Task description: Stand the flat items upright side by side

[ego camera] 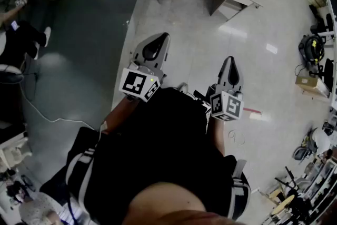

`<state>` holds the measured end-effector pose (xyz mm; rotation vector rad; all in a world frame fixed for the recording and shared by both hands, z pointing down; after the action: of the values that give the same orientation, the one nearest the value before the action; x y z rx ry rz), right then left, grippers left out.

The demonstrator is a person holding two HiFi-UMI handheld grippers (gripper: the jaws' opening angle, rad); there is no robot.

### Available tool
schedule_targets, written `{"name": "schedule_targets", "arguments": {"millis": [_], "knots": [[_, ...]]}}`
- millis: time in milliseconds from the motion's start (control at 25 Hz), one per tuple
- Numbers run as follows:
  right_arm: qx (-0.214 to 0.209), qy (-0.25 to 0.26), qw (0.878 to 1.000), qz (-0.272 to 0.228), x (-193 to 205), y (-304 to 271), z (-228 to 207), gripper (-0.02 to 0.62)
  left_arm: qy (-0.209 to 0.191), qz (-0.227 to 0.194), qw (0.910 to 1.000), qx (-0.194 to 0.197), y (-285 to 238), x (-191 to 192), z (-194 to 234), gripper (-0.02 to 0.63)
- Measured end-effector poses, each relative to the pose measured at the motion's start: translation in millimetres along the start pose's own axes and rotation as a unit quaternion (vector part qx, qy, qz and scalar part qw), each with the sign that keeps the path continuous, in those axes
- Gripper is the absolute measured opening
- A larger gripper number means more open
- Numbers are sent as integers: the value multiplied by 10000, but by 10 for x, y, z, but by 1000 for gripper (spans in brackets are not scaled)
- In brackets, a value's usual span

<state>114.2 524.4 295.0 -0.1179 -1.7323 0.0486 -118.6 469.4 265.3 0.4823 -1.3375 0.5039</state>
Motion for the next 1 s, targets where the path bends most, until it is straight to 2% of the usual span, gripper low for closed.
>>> {"name": "schedule_targets", "arguments": {"millis": [360,480,520,560,600,760,880,1000], "knots": [[11,57,9999,-112,-66,47,82,20,13,-49,10000,26,62,-66,27,21],[187,81,9995,-236,-59,69,80,20,32,-107,9999,29,112,-63,55,21],[245,67,9995,-161,-11,60,69,28,78,-92,9999,19,124,-26,79,23],[263,34,9996,-38,50,46,65,115,133,-44,9999,3,132,28,112,26],[254,-12,9996,81,109,37,71,169,179,30,9998,-23,141,91,151,26],[240,-49,9994,260,227,42,153,179,279,238,9993,-64,195,229,280,46],[229,-55,9992,319,251,53,240,179,259,338,9991,-13,216,257,328,125],[246,-65,9991,347,289,16,330,179,224,412,9989,63,222,281,409,138]]}}
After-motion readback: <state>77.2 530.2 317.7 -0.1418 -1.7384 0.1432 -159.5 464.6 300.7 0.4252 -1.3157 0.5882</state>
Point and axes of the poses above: the fingertips, and each gripper's own axes: y backward along the fingers, z to its left, x out of its underside, the point moved 3 cm from there along y, backward along the fingers, and after that the axes turned 1 degree about -z, right-handed, at the moved point
